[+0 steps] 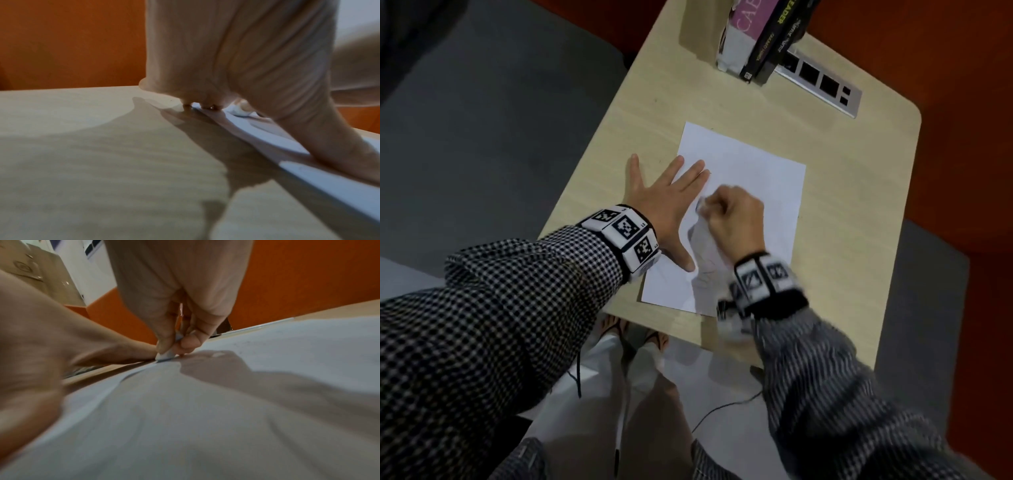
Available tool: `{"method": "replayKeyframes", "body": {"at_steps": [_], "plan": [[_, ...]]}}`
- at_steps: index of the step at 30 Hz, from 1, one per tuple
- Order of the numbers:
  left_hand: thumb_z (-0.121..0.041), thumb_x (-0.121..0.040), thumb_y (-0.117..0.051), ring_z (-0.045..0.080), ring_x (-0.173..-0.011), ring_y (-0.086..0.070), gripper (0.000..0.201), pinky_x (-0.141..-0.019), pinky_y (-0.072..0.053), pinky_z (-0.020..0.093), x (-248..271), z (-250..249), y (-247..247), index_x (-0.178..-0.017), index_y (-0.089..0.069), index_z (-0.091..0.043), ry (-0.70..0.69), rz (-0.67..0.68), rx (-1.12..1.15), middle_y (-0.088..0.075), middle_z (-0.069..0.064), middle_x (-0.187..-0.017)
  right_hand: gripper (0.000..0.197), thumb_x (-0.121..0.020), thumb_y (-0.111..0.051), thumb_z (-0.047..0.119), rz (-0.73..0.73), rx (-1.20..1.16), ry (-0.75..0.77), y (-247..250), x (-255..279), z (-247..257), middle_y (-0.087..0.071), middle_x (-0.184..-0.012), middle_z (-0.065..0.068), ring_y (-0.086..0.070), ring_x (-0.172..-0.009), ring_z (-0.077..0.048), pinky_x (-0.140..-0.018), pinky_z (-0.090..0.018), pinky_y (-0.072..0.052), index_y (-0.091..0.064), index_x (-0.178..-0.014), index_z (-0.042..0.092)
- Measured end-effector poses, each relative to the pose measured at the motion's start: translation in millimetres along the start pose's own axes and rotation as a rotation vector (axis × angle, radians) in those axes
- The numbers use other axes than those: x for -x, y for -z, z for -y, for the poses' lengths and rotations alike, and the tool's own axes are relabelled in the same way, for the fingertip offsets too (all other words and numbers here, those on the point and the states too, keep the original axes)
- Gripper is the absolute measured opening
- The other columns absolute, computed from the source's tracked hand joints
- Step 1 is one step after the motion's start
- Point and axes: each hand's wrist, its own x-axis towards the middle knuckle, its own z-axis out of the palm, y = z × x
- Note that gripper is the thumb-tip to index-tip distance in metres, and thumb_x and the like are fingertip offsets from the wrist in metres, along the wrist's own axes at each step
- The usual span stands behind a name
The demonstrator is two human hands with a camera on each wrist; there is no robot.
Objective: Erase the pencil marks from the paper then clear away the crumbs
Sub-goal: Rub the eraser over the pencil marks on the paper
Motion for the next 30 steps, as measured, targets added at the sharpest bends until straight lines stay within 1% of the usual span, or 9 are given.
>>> {"method": "replayKeyframes", "body": {"at_steps": [3,7,9,12,15,19,21,25,30], "plan": [[-0.085,-0.039,-0.069,0.015,-0.145,0.025,0.155,-0.1,0.011,0.076,0.9,0.0,1.8,-0.15,0.021,-0.027,0.001,-0.004,-0.009,0.028,-0.012,-0.157,0.009,-0.079,-0.06,0.006,-0.032,-0.003,-0.028,-2.3,-16.0,-1.4,-0.067,-0.077,-0.012,-0.061,-0.074,-0.027,-0.069,-0.037,-0.051,-0.064,-0.071,0.006],[-0.086,-0.037,-0.069,0.015,-0.145,0.025,0.156,-0.099,0.011,0.076,1.7,1.0,-1.2,-0.151,0.019,-0.026,-0.008,-0.026,-0.003,0.026,-0.012,-0.157,0.011,-0.081,-0.059,0.006,0.024,0.007,0.025,-3.7,30.6,0.9,-0.062,-0.074,-0.016,-0.057,-0.069,-0.029,-0.061,-0.033,-0.043,-0.062,-0.071,0.001],[-0.086,-0.038,-0.069,0.015,-0.145,0.025,0.155,-0.099,0.011,0.076,1.2,0.5,0.2,-0.151,0.019,-0.026,-0.006,-0.016,-0.007,0.027,-0.012,-0.157,0.01,-0.08,-0.059,0.006,0.007,0.019,0.023,-2.2,12.2,2.7,-0.065,-0.075,-0.014,-0.059,-0.071,-0.028,-0.063,-0.03,-0.041,-0.064,-0.072,0.002],[-0.087,-0.038,-0.068,0.015,-0.145,0.025,0.156,-0.1,0.012,0.076,0.5,-0.3,2.0,-0.151,0.02,-0.026,0.004,-0.007,-0.005,0.027,-0.012,-0.157,0.01,-0.079,-0.057,0.007,-0.031,0.023,-0.011,-1.7,-25.4,4.4,-0.067,-0.077,-0.013,-0.061,-0.075,-0.029,-0.067,-0.033,-0.048,-0.065,-0.074,0.003],[-0.088,-0.039,-0.066,0.013,-0.145,0.024,0.154,-0.1,0.014,0.075,1.0,3.7,2.3,-0.151,0.02,-0.026,-0.028,-0.017,-0.016,0.026,-0.014,-0.157,0.009,-0.081,-0.057,0.006,-0.023,0.018,0.0,-1.6,-15.3,4.0,-0.066,-0.08,-0.014,-0.06,-0.076,-0.029,-0.066,-0.035,-0.048,-0.064,-0.076,0.004],[-0.08,-0.053,-0.069,0.01,-0.145,0.023,0.142,-0.103,0.013,0.073,2.9,9.5,7.0,-0.151,0.018,-0.026,-0.042,0.007,0.077,0.024,-0.015,-0.158,0.01,-0.081,-0.055,0.001,0.01,0.003,0.002,4.4,-21.5,7.0,-0.064,-0.084,-0.016,-0.058,-0.077,-0.028,-0.066,-0.034,-0.046,-0.065,-0.078,0.001],[-0.078,-0.055,-0.07,0.01,-0.145,0.023,0.14,-0.103,0.012,0.072,3.2,8.5,6.5,-0.152,0.017,-0.026,-0.036,-0.003,0.088,0.023,-0.015,-0.158,0.01,-0.081,-0.055,0.002,0.028,0.002,-0.001,2.7,-20.5,7.4,-0.064,-0.082,-0.015,-0.058,-0.076,-0.028,-0.065,-0.034,-0.046,-0.063,-0.075,0.002],[-0.081,-0.053,-0.069,0.01,-0.146,0.02,0.141,-0.104,0.009,0.073,2.7,8.6,3.1,-0.153,0.014,-0.025,-0.043,-0.03,0.059,0.021,-0.014,-0.159,0.019,-0.08,-0.058,0.003,0.07,-0.039,0.013,-2.0,17.7,8.0,-0.06,-0.072,-0.013,-0.057,-0.068,-0.028,-0.06,-0.034,-0.044,-0.055,-0.061,0.007],[-0.08,-0.05,-0.07,0.011,-0.147,0.018,0.142,-0.105,0.01,0.071,2.6,7.8,4.4,-0.153,0.012,-0.026,-0.038,-0.041,0.067,0.017,-0.014,-0.16,0.013,-0.073,-0.058,-0.001,0.01,-0.035,-0.026,-1.7,-21.2,13.5,-0.067,-0.071,-0.01,-0.061,-0.071,-0.026,-0.064,-0.033,-0.049,-0.065,-0.066,0.008]]}}
